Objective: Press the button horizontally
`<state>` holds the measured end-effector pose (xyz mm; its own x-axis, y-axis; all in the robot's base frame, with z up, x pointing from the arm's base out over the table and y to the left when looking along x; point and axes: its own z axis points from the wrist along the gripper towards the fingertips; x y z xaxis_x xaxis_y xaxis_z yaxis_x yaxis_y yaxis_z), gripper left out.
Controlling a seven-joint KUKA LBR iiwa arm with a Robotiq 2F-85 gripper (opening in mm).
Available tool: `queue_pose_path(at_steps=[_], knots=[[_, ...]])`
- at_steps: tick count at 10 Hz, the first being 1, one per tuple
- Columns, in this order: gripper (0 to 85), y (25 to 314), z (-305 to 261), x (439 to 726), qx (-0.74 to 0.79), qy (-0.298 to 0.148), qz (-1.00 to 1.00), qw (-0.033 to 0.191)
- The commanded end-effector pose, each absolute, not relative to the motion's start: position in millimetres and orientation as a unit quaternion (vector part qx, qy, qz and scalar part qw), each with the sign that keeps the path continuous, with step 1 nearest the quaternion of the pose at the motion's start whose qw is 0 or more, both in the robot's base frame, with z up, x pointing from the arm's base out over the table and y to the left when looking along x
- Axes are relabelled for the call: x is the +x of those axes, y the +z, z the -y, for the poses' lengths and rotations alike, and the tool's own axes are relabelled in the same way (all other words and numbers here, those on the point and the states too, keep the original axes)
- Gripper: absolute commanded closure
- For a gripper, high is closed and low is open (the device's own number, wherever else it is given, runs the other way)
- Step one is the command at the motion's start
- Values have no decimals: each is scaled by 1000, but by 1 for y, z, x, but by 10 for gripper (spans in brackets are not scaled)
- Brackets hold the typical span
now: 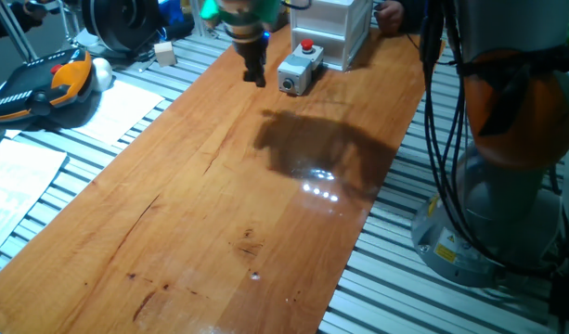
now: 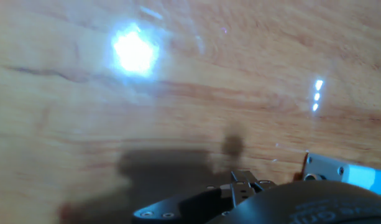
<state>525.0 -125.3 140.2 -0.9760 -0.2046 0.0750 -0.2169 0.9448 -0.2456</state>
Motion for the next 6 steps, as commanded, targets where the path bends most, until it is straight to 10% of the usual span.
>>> queue_pose_path(at_steps=[1, 6], knots=[[850, 140, 125, 525, 91, 149, 984, 41], [850, 140, 125, 525, 66, 248, 965, 53]])
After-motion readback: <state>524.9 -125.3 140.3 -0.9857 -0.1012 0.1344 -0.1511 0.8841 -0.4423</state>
